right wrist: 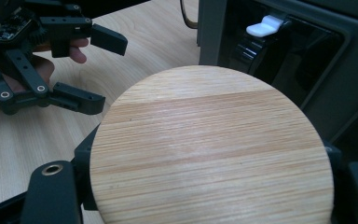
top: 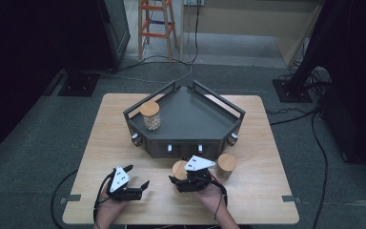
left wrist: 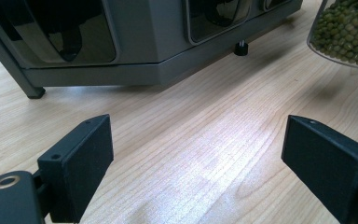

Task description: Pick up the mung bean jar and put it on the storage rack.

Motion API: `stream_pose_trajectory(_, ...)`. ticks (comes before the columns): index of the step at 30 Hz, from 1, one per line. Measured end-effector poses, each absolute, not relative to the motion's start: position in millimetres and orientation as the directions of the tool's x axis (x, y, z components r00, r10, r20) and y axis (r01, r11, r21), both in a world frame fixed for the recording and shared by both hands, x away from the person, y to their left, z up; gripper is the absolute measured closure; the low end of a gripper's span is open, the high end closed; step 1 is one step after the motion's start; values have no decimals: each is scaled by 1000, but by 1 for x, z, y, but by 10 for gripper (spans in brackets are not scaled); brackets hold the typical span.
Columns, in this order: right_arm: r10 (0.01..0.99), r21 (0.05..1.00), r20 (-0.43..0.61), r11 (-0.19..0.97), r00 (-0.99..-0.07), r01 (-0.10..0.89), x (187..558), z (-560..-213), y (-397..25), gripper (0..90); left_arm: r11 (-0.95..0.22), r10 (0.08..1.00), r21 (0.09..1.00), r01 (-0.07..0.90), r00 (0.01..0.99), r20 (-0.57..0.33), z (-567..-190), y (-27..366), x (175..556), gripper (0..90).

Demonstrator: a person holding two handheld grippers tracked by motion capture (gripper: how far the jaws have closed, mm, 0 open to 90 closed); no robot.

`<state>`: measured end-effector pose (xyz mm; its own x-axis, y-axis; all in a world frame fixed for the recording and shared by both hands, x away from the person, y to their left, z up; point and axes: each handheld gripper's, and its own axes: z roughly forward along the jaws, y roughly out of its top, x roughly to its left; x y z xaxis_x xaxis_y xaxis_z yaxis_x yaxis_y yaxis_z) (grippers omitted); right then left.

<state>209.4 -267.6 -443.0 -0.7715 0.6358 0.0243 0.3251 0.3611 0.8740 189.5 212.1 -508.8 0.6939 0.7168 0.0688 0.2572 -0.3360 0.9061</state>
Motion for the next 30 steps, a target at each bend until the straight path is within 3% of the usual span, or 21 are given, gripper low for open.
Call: stream_pose_trajectory(30,674,874,37,336,-738,351,221,-415,-274,252,-345,724,897,275,686,68,-509,210,192,89)
